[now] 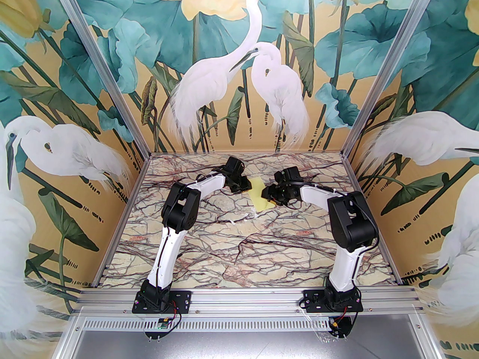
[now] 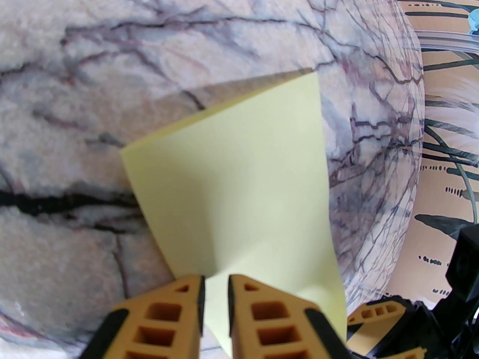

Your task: Fold a paper plane with a square sheet of paper (fold left side to right side)

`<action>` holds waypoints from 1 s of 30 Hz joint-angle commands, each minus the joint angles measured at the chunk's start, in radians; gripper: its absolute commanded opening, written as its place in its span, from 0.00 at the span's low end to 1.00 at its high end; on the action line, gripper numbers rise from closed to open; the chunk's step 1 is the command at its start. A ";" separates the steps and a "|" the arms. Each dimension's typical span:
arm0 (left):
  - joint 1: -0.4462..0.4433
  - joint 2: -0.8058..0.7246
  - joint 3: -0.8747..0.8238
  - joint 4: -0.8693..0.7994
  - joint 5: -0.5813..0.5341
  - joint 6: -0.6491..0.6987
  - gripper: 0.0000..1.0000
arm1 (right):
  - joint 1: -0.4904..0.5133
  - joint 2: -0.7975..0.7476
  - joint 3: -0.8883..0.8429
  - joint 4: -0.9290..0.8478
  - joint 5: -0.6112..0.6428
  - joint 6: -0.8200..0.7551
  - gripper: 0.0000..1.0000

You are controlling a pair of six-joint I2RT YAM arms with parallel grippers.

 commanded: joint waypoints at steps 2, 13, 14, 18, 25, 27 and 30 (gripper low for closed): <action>-0.010 -0.008 -0.021 0.007 0.018 0.007 0.20 | 0.011 0.028 0.018 0.059 -0.041 0.037 0.48; -0.010 -0.205 -0.255 0.212 0.070 -0.086 0.25 | 0.011 0.064 0.024 0.094 -0.043 0.061 0.47; -0.010 -0.219 -0.282 0.250 0.091 -0.104 0.26 | 0.011 0.066 0.024 0.096 -0.044 0.062 0.45; -0.011 -0.240 -0.337 0.311 0.132 -0.144 0.26 | 0.011 0.066 0.016 0.103 -0.038 0.065 0.35; -0.021 -0.262 -0.414 0.424 0.184 -0.196 0.26 | 0.007 0.072 0.013 0.098 -0.025 0.068 0.05; -0.032 -0.263 -0.422 0.440 0.190 -0.199 0.26 | 0.005 0.077 0.013 0.093 -0.022 0.070 0.01; -0.045 -0.259 -0.422 0.454 0.195 -0.203 0.27 | 0.002 0.079 0.012 0.091 -0.020 0.070 0.00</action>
